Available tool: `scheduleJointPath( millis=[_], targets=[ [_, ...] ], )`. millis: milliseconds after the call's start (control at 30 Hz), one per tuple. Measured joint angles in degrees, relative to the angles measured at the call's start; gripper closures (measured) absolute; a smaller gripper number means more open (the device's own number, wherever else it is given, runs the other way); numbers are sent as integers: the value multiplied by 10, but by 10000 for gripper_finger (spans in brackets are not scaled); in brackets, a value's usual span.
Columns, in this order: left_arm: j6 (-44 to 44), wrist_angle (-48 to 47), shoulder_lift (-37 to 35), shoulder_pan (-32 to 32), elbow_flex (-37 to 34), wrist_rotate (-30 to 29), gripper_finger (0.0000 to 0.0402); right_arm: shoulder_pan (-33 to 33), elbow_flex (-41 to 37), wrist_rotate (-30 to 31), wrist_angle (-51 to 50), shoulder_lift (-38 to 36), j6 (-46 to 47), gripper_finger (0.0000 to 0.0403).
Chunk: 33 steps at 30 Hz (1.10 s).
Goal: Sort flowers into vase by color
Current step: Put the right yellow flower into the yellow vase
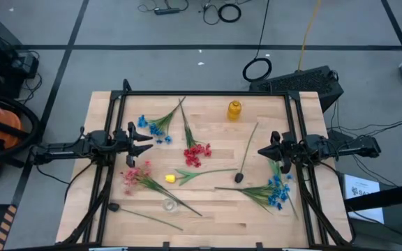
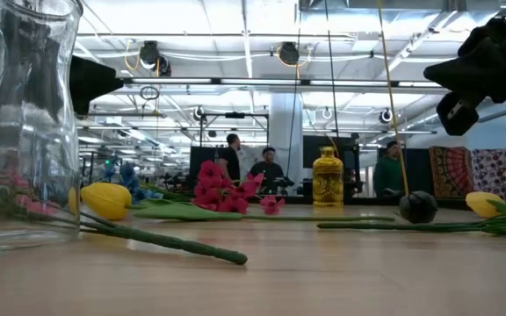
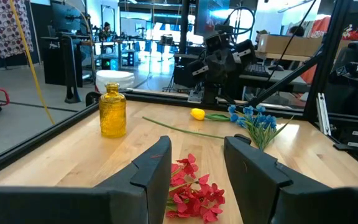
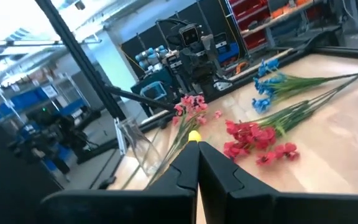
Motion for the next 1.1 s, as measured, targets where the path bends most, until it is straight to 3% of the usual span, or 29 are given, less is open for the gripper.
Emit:
scheduleJointPath(
  millis=[267, 433, 567, 700, 833, 967, 1100],
  targets=[
    [0, 0, 0, 0, 0, 0, 247, 0, 0, 51, 11, 0, -49, 403],
    [0, 0, 0, 0, 0, 0, 247, 0, 1, 86, 88, 1, -91, 403],
    [0, 0, 0, 0, 0, 0, 247, 0, 49, 115, 84, 22, -124, 403],
    [0, 0, 0, 0, 0, 0, 247, 0, 152, 161, -12, 89, -154, 403],
    [0, 0, 0, 0, 0, 0, 247, 0, 289, 225, -172, 194, -137, 403],
    [0, 0, 0, 0, 0, 0, 247, 0, 415, 278, -350, 308, -57, 403],
    [0, 0, 0, 0, 0, 0, 247, 0, 508, 286, -506, 407, 49, 403]
  ],
)
